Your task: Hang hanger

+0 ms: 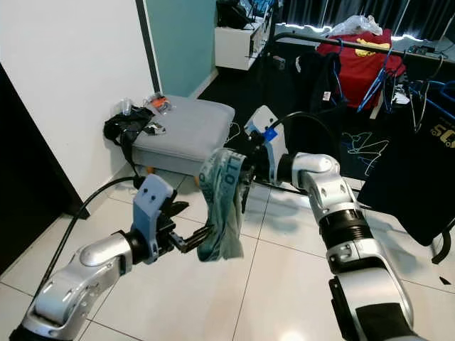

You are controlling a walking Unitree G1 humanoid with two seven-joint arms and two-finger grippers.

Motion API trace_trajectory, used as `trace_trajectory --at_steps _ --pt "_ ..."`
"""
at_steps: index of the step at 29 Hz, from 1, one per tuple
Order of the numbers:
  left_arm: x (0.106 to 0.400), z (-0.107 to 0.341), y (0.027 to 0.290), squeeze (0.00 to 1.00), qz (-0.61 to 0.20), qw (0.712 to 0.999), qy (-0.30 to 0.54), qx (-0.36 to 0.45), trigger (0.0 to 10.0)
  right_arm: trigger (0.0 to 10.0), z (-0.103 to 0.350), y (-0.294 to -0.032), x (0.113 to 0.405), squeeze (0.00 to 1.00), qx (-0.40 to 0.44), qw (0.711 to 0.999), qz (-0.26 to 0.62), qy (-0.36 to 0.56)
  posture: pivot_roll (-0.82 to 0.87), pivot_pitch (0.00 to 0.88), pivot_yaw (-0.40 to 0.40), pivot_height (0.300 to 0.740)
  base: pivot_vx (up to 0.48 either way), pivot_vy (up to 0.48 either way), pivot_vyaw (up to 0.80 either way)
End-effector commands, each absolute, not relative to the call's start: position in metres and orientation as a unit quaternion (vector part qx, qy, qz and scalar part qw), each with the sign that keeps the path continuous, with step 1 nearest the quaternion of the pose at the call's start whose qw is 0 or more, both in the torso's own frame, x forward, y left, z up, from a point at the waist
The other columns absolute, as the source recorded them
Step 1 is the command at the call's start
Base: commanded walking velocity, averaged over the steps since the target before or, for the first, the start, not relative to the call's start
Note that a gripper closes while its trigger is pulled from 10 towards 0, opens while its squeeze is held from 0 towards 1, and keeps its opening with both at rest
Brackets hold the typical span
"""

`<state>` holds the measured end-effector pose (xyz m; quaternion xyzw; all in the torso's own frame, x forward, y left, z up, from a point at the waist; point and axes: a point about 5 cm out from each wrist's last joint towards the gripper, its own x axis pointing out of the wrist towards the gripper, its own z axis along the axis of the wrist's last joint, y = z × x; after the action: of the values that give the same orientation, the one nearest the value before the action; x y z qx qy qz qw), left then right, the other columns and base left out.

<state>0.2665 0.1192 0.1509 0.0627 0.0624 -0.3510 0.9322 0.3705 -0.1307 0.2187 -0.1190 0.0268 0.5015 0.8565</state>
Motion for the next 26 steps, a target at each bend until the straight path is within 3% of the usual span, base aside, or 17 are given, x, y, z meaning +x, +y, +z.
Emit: trace_trajectory --at_steps 1,9,26 --pt "0.264 0.143 0.122 0.00 -0.350 0.930 0.078 0.076 10.0 0.0 0.228 -0.128 0.372 0.00 -0.115 0.855 0.505 0.017 0.04 0.021 -0.041 0.740 0.000 0.000 0.00" --pt "0.258 0.136 0.107 0.00 -0.403 0.908 0.094 0.058 10.0 0.0 0.234 -0.124 0.377 0.00 -0.104 0.866 0.490 0.018 0.03 0.026 -0.035 0.740 0.000 0.000 0.00" --pt "0.275 0.122 0.095 0.00 -0.405 0.901 0.120 0.096 10.0 0.0 0.242 -0.097 0.384 0.00 -0.071 0.877 0.474 0.021 0.03 0.056 -0.044 0.740 0.000 0.000 0.00"
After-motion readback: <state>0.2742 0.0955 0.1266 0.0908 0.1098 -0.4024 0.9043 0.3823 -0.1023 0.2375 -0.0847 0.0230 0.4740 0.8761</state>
